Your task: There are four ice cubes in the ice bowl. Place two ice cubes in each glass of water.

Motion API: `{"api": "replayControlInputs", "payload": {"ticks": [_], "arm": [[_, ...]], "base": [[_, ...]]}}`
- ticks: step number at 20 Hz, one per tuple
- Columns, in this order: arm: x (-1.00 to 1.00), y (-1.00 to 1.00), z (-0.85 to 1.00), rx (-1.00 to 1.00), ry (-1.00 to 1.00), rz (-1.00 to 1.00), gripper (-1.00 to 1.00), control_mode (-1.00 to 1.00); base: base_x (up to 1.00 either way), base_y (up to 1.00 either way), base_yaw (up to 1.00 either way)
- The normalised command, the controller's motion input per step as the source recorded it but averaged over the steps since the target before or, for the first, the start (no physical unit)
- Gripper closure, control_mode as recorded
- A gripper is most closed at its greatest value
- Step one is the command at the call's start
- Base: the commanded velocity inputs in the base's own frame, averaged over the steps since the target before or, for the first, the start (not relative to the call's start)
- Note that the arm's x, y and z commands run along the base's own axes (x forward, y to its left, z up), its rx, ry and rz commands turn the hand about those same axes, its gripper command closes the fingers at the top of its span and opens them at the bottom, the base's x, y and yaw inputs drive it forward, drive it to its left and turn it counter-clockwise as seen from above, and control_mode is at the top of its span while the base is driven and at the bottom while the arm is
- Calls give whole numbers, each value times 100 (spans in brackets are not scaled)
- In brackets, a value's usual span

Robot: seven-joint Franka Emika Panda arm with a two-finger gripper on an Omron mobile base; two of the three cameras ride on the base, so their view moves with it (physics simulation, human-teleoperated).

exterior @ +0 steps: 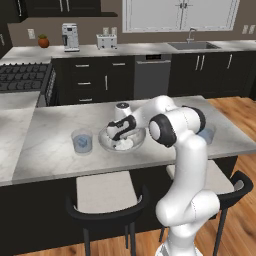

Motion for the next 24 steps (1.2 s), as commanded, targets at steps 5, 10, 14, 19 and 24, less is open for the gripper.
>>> {"api": "replayControlInputs", "payload": {"ticks": [5, 10, 14, 19, 24], "arm": [[17, 1, -19, 0, 0, 0, -100, -100], [10, 9, -27, 0, 0, 0, -100, -100], [0, 16, -47, -1, 2, 0, 100, -100], [-1, 9, -59, -4, 3, 0, 100, -100], [-17, 1, -60, -6, 0, -5, 100, -100]], "base": [[0, 0, 0], [0, 0, 0], [0, 0, 0], [0, 0, 0], [0, 0, 0]]}}
